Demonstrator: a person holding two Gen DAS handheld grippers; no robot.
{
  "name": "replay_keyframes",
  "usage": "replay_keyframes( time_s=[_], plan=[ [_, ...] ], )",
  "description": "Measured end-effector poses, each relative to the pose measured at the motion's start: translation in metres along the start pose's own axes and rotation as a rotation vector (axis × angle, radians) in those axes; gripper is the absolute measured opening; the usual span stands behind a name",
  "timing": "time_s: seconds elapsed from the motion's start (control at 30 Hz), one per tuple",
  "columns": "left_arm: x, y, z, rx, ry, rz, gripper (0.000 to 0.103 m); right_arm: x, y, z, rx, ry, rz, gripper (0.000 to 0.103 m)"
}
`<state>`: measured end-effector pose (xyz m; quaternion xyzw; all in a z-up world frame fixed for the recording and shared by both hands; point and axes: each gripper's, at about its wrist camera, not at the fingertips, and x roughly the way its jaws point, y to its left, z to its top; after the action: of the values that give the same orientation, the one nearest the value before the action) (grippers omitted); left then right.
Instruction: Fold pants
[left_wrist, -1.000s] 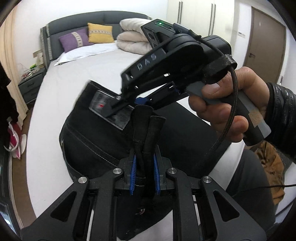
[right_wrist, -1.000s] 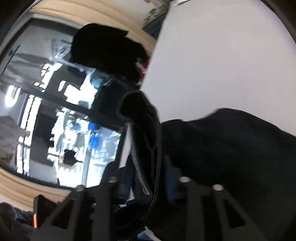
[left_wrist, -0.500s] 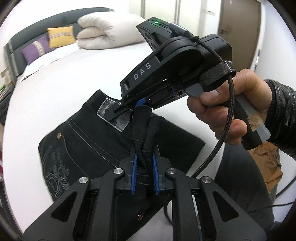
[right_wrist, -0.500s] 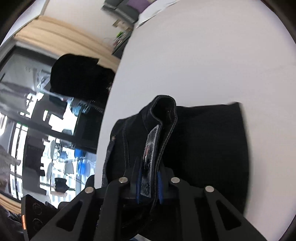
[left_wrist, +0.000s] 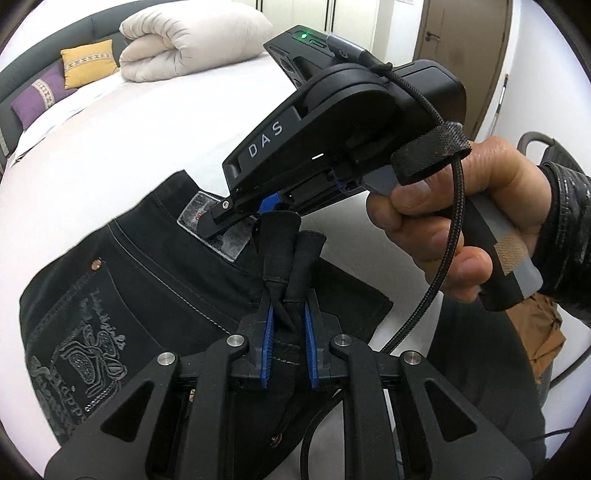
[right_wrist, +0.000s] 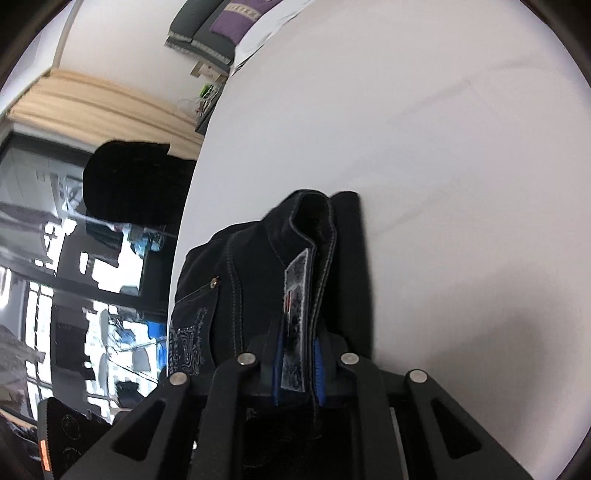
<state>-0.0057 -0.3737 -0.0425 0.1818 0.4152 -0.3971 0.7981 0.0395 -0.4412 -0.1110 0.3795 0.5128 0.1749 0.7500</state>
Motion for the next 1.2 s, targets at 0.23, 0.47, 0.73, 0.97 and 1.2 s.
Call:
replay_keyframes(
  time_s=[0.23,0.47,0.73,0.97,1.2],
  plan=[
    [-0.003,0.022,0.006,-0.035,-0.006,-0.056,0.021,-0.004,-0.016,-0.02,0.032,-0.077,0.06,0.017],
    [-0.045,0.05,0.016,-0.128,-0.069,-0.128,0.022,-0.028,-0.014,-0.027,0.056,-0.147,-0.027,0.029],
    [-0.041,0.143,-0.013,-0.361,-0.019,0.095,0.023,-0.069,0.051,-0.051,-0.11,-0.228,-0.037,0.034],
    [0.01,0.148,-0.019,-0.361,0.1,0.152,0.022,-0.005,0.041,-0.067,-0.117,-0.05,-0.153,0.001],
    [0.025,0.145,-0.011,-0.36,0.113,0.16,0.022,-0.018,0.025,-0.085,-0.068,-0.098,-0.111,0.0]
  ],
)
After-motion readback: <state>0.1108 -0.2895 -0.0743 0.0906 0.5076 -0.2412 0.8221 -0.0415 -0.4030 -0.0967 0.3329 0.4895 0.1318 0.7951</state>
